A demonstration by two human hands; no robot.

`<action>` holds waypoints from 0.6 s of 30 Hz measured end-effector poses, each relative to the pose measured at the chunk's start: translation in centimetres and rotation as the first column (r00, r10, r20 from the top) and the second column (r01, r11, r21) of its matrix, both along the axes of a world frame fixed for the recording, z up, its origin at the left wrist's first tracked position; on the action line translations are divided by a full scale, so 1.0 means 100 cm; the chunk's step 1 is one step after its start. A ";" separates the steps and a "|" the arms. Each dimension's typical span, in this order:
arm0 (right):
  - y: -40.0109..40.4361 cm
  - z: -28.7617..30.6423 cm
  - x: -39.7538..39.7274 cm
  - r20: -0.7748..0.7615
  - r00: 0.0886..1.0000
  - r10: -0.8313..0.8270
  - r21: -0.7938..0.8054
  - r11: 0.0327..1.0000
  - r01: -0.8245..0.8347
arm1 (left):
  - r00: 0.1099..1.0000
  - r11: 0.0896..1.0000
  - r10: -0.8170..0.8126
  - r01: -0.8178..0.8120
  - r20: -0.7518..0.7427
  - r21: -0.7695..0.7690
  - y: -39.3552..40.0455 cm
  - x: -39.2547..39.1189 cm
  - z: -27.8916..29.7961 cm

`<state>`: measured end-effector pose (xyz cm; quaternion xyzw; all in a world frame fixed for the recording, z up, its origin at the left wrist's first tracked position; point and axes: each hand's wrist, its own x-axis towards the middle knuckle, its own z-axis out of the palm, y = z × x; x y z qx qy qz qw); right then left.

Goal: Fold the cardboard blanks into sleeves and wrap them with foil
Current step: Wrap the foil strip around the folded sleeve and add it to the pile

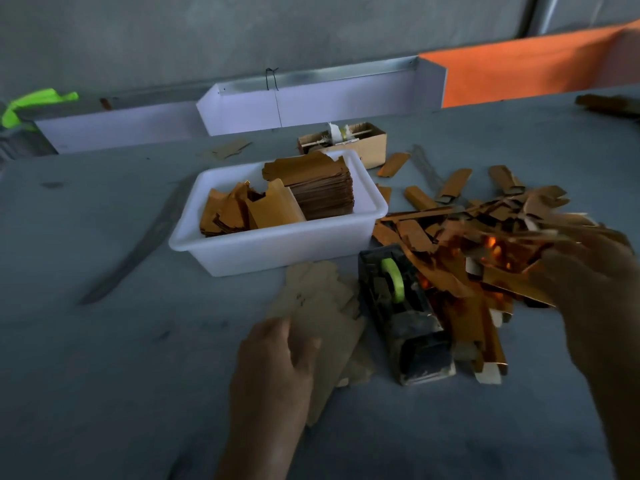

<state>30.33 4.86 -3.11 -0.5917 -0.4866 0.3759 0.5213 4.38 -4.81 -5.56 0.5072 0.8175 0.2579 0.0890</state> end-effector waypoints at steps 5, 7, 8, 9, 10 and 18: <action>-0.034 -0.021 -0.017 -0.010 0.998 -0.056 -0.037 0.998 0.056 | 0.996 0.994 -0.067 0.062 -0.054 -0.094 0.001 -0.005 -0.006; -0.046 -0.011 -0.025 -0.025 1.000 0.009 0.025 1.000 -0.008 | 0.998 0.995 -0.032 0.028 -0.047 -0.095 0.002 -0.008 -0.003; -0.049 -0.006 -0.028 -0.022 0.999 0.039 0.045 0.998 -0.038 | 1.000 0.997 -0.003 0.001 -0.027 -0.081 0.002 -0.008 -0.002; -0.052 -0.001 -0.031 -0.018 0.998 0.063 0.059 0.996 -0.062 | 1.000 0.998 0.025 -0.024 0.002 -0.050 0.002 -0.007 -0.002; -0.054 0.003 -0.034 -0.007 0.996 0.087 0.061 0.994 -0.086 | 0.998 0.999 0.050 -0.050 0.041 -0.009 0.001 -0.007 -0.002; -0.064 0.007 -0.052 -0.022 0.979 0.205 -0.039 0.978 -0.206 | 0.900 0.967 0.112 -0.197 0.421 0.163 0.001 -0.034 -0.001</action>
